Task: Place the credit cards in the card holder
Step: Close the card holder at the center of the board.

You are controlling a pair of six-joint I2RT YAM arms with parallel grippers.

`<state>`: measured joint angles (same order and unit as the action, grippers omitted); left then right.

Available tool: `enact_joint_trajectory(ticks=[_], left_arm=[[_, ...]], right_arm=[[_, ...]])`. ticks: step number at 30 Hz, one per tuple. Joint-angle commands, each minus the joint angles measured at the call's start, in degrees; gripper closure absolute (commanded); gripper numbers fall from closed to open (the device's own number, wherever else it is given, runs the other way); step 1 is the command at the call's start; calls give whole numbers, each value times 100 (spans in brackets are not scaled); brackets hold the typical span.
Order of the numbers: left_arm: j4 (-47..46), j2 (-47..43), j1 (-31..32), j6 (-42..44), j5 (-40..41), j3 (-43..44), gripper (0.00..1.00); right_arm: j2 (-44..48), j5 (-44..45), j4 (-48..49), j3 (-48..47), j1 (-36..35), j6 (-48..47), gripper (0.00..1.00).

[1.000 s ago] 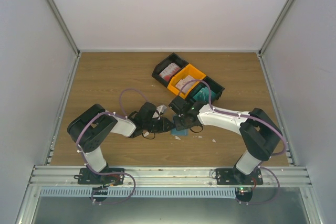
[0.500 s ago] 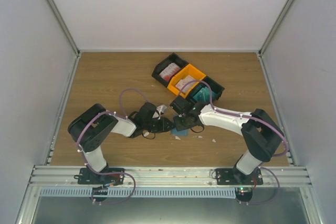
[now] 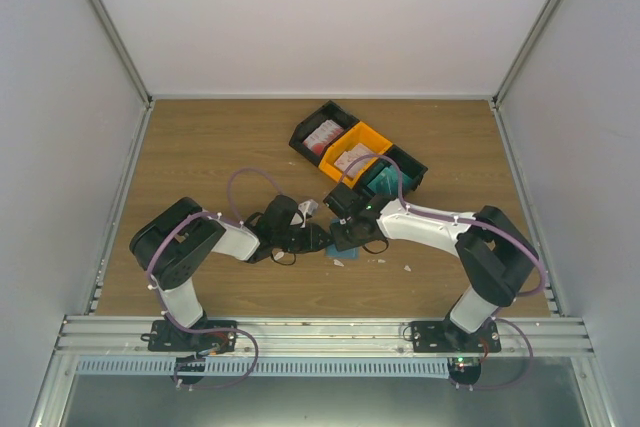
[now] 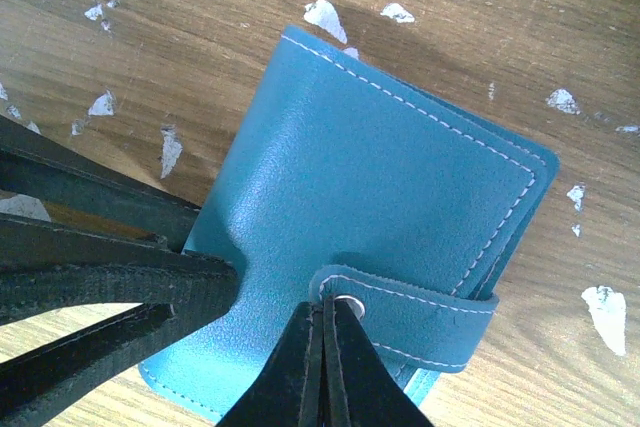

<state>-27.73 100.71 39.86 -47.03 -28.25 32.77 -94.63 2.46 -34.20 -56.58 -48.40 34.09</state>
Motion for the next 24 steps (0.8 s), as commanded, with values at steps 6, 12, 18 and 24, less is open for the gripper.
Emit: enact_joint_trajectory(ticks=[6, 12, 18, 24], left_arm=[[566, 286, 22, 46, 226, -162, 76], [564, 305, 22, 55, 221, -169, 76], [566, 305, 22, 58, 217, -166, 76], [553, 313, 22, 52, 216, -175, 76]], right_arm=[[-305, 40, 133, 60, 74, 51, 100], [-287, 141, 117, -58, 129, 98, 99], [-90, 112, 159, -108, 186, 85, 100], [30, 17, 228, -66, 230, 102, 100]])
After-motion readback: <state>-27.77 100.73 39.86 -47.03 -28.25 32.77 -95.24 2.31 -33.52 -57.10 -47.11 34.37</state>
